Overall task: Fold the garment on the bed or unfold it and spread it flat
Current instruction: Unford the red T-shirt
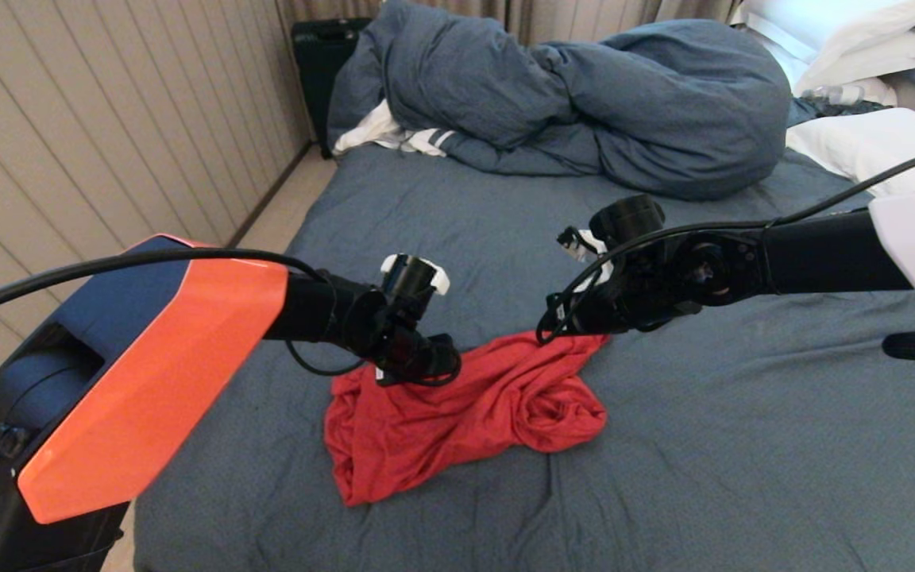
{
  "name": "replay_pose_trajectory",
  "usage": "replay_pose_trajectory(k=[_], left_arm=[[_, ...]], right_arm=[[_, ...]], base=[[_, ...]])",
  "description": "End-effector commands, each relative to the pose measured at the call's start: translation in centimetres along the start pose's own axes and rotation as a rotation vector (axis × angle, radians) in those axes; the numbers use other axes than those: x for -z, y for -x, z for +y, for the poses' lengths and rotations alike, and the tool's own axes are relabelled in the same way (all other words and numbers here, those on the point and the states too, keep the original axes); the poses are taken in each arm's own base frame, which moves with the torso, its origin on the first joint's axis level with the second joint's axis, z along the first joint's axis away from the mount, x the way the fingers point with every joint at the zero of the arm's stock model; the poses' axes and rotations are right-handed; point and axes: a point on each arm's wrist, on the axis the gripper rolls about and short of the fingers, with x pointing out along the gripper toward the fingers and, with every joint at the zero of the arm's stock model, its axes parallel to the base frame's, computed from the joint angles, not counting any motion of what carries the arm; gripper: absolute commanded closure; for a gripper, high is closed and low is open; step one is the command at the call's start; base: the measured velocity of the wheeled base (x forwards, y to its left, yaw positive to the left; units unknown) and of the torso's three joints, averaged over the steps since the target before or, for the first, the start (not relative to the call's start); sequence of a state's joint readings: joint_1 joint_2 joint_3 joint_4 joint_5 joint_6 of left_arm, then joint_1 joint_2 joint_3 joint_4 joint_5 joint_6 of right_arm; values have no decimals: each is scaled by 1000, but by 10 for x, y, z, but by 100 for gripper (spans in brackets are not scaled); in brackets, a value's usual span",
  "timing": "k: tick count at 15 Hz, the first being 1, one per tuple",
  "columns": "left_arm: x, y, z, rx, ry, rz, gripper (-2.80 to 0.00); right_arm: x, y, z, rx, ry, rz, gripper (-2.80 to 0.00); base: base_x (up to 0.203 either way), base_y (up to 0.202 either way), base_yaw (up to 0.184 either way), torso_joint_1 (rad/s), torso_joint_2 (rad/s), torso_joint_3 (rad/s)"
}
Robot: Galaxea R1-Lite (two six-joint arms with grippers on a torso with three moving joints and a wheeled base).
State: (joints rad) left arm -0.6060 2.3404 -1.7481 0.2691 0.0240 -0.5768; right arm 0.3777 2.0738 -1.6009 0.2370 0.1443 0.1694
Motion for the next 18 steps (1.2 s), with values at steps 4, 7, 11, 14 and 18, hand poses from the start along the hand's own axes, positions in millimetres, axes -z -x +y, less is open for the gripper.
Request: replay_pose_trajectory(k=[4,7,11,14,18], left_arm=[[-6,26,-7,24,19,-30,0],[5,86,-27,89,9,-50,0],[71,153,-40,151,-69,47,0],[127,170,-46,165,-131,162,0],[96,150,-38,127,-46,78,0]], right_arm=[[-1,4,1,-3,0,-7,0],[-1,10,3,-4,2,-11,0],[2,15,4,12,0,-6,0],[4,19,4,10,0,-6,0],[1,24,5,10,-2,-20,0]], base=[[0,0,0,0,0,0],[0,0,0,0,0,0],[0,0,0,0,0,0],[0,0,0,0,0,0],[0,0,0,0,0,0]])
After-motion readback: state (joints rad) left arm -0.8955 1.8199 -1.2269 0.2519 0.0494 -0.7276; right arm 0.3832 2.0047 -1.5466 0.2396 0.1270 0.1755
